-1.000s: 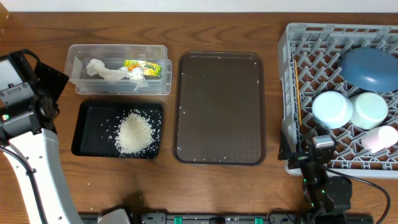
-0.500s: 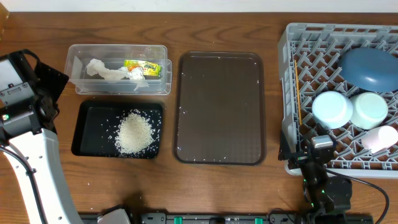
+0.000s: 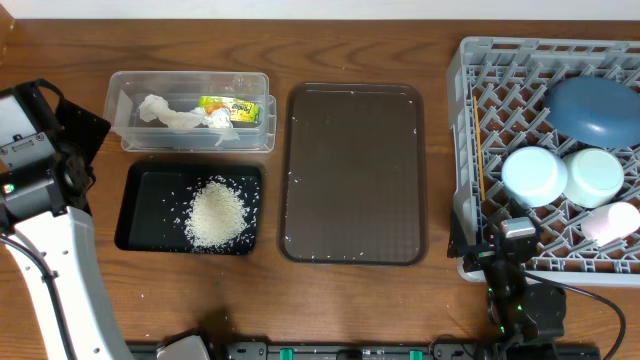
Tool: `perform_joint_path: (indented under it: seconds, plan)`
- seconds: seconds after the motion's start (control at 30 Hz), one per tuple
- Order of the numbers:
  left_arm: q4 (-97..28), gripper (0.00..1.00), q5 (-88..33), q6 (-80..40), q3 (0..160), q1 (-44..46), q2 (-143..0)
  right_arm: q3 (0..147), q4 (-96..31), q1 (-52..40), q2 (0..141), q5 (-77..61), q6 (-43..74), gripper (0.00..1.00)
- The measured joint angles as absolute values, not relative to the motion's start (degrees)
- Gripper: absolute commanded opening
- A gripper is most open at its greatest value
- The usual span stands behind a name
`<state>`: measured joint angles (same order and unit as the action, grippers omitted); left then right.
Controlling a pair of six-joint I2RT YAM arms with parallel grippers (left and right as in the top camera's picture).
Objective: Sort waste into correct bins and load items into the dishwasher rack
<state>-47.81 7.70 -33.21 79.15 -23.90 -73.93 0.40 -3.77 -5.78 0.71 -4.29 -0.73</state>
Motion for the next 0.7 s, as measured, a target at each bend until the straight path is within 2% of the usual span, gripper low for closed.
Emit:
perform_joint_path:
  seconds: [0.57,0.7]
  plan:
    - [-48.0,0.96,7.7,-33.1,79.2,-23.9,-74.1,0.4,-3.8,-5.8,0.7,-4.3,-0.7,0.99]
    - [-54.5,0.96,7.7,-32.0,79.1,-23.9,-73.7,0.4,-3.8,-5.8,0.7,-4.3,-0.7,0.99]
